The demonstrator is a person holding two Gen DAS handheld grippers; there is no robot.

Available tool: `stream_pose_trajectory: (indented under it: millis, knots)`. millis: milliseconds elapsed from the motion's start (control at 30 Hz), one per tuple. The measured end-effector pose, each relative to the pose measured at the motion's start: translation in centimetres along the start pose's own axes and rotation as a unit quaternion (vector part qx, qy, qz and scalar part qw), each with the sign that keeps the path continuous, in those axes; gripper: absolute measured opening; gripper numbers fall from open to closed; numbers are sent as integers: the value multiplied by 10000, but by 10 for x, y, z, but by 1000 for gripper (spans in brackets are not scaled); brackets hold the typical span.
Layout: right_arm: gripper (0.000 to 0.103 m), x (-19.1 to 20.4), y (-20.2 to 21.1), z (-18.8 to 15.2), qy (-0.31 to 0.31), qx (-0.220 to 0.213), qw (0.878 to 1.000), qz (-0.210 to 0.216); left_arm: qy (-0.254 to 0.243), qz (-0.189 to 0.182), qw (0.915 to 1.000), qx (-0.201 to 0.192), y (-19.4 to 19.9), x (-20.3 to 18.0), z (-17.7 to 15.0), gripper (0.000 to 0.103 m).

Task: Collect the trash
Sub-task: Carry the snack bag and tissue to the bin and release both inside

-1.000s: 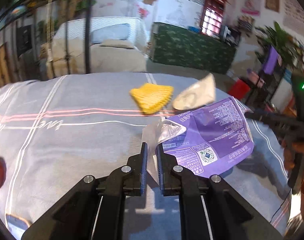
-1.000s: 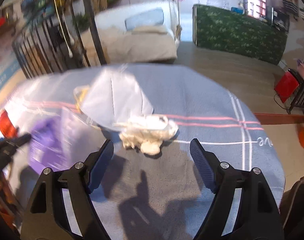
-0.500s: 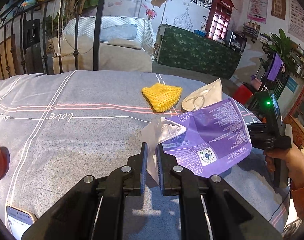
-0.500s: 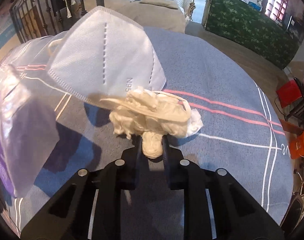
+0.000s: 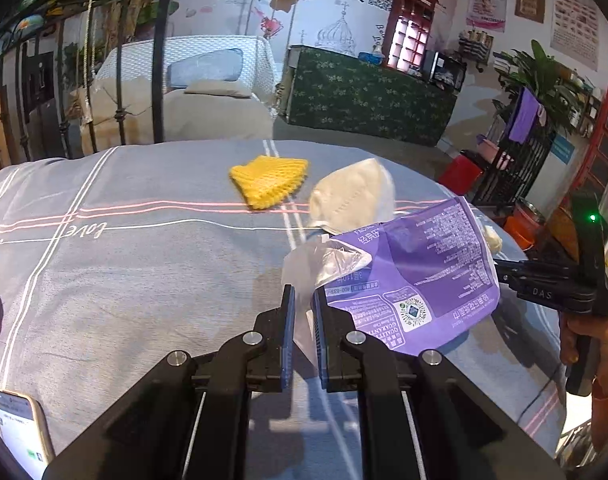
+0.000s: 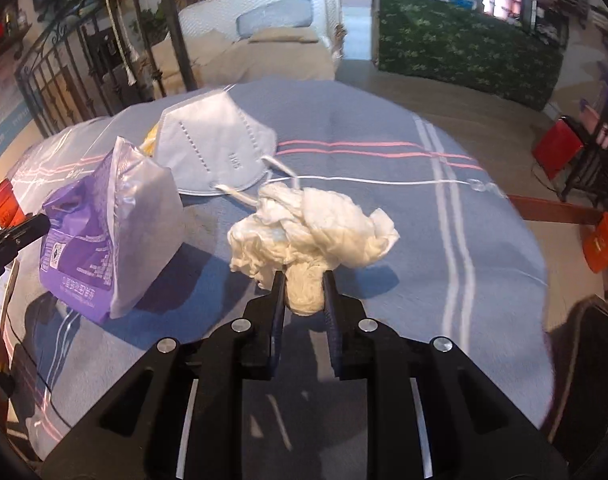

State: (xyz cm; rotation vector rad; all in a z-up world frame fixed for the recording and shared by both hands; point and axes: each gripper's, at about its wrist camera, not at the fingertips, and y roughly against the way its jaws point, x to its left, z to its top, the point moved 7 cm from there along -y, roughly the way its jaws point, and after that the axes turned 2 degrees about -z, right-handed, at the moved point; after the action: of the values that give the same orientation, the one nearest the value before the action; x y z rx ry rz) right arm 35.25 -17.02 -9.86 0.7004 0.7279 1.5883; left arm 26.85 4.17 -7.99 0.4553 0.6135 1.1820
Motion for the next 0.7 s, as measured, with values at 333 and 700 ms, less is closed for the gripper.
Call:
stream_pose_trajectory:
  millis: [333,700]
  knots:
    - [19,-65,66,-34,-753,-564,9948,-384,-441,-505,9977,-41,1,-71,-1,10]
    - [19,-150,116,-89,-1675,-868,9760,-1092,-910,-1127,9894,94,-18,-156,-9,10]
